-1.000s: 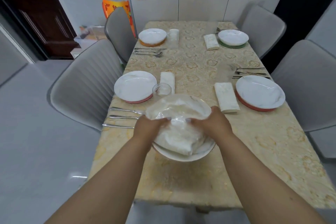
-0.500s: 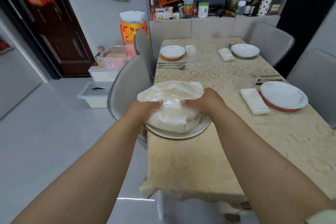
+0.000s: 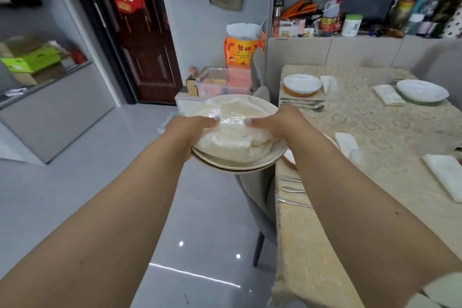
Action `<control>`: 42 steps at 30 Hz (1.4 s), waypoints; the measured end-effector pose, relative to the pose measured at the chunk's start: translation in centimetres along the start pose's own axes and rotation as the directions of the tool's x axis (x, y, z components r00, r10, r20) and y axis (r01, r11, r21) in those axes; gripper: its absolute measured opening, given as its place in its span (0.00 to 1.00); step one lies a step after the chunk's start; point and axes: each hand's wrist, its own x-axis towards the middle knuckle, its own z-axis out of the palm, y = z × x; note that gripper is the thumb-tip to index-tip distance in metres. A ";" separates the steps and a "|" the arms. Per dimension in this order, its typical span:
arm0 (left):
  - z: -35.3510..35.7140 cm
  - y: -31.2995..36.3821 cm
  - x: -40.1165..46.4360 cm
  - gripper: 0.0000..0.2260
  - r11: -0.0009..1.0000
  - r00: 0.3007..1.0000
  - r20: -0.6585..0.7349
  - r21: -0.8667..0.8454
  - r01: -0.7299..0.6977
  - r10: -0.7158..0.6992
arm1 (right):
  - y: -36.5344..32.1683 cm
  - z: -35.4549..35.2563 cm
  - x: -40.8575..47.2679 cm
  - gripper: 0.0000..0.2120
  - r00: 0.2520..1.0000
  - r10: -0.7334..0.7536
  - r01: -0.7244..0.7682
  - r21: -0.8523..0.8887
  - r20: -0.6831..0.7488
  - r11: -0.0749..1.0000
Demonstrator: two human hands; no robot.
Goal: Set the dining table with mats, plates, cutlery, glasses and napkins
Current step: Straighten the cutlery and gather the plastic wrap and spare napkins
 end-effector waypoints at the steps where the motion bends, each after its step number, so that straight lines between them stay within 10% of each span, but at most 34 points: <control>1: -0.7 0.2 1.3 0.17 1.000 1.000 -0.019 0.003 -0.001 0.001 | -1.0 0.7 0.9 0.30 1.000 0.007 -0.007 -0.010 0.013 1.000; 22: -9.8 7.2 34.6 0.25 0.986 0.997 -0.034 0.149 0.073 -0.069 | -17.8 13.4 27.7 0.32 0.989 0.102 -0.084 -0.171 0.102 0.982; 30: -11.4 9.5 49.3 0.39 0.936 0.997 0.071 0.351 -0.002 -0.024 | -20.7 19.2 38.4 0.33 0.968 0.246 -0.246 -0.016 0.049 0.969; 42: -2.3 11.0 71.4 0.28 0.889 0.981 0.181 0.458 -0.024 -0.067 | -18.2 19.2 59.3 0.48 0.928 0.359 -0.372 0.192 0.098 0.908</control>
